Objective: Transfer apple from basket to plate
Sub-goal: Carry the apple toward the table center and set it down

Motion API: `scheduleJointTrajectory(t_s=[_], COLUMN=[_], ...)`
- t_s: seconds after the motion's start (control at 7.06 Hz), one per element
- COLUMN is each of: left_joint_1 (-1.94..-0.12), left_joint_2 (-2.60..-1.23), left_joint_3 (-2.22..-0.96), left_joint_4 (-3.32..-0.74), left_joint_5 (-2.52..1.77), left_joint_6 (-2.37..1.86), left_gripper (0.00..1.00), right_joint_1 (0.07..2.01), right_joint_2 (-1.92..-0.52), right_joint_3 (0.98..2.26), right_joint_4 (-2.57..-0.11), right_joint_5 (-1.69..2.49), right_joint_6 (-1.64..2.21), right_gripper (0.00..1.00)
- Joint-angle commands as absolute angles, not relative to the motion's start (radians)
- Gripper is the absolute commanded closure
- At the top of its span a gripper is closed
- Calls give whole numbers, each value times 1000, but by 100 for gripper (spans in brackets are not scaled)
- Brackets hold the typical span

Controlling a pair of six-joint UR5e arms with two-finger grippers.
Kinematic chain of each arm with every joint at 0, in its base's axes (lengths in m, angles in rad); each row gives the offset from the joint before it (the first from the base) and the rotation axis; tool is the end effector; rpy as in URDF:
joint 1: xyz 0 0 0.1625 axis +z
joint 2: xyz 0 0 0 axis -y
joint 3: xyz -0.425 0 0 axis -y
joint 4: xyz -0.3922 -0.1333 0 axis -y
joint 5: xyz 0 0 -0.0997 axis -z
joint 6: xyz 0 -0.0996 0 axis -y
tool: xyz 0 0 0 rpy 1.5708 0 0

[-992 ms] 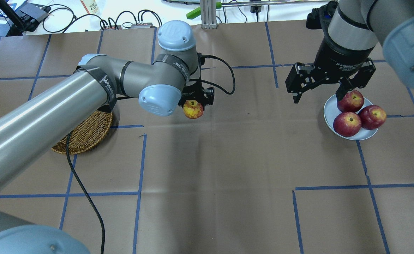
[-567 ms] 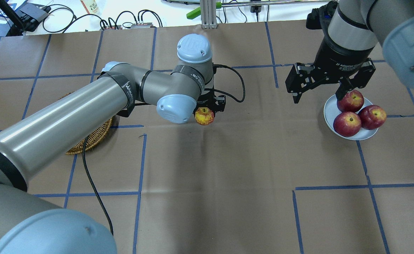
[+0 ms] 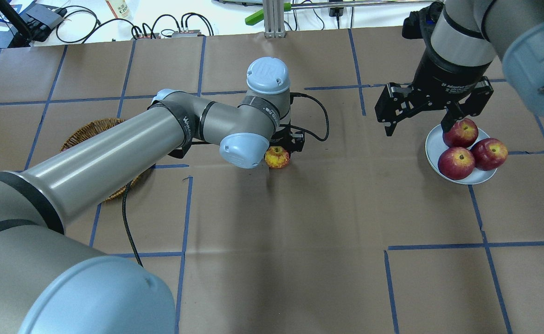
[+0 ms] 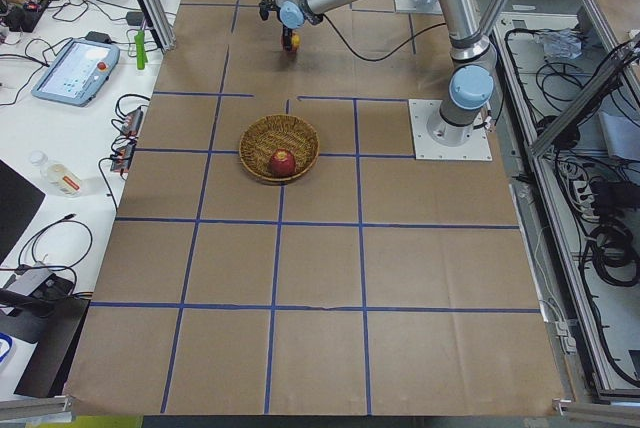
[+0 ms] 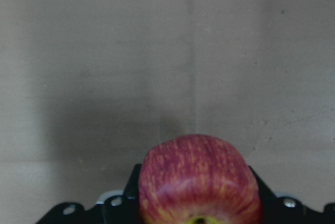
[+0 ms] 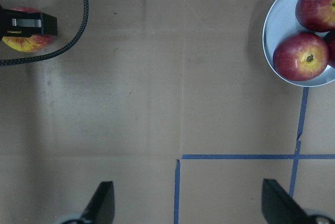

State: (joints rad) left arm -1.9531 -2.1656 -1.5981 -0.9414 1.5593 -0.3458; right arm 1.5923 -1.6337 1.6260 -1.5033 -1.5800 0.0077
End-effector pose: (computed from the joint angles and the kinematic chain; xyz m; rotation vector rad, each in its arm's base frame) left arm -0.3699 -0.5597 0.1871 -0.0572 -3.1277 0.0043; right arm 0.1422 -0.4561 0.4843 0.0220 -3.1301 -0.0934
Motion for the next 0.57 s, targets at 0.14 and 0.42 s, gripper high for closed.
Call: scheduleJointTrajectory(t_s=[0.14, 0.42], left_joint_1=[-1956, -1960], left_joint_2=[-2177, -2157], left_joint_3=[-1598, -1595], left_joint_4=[-925, -930], left_joint_5=[1559, 1562], left_joint_6=[-348, -351], left_gripper=[4, 1], right_joint_1=[1592, 1594], right_joint_2=[-1634, -1634], right_joint_3=[1626, 1626], right_joint_4=[-1503, -1503], right_joint_5=[-1580, -1580], right_joint_6=[8, 8], right_gripper=[0, 0])
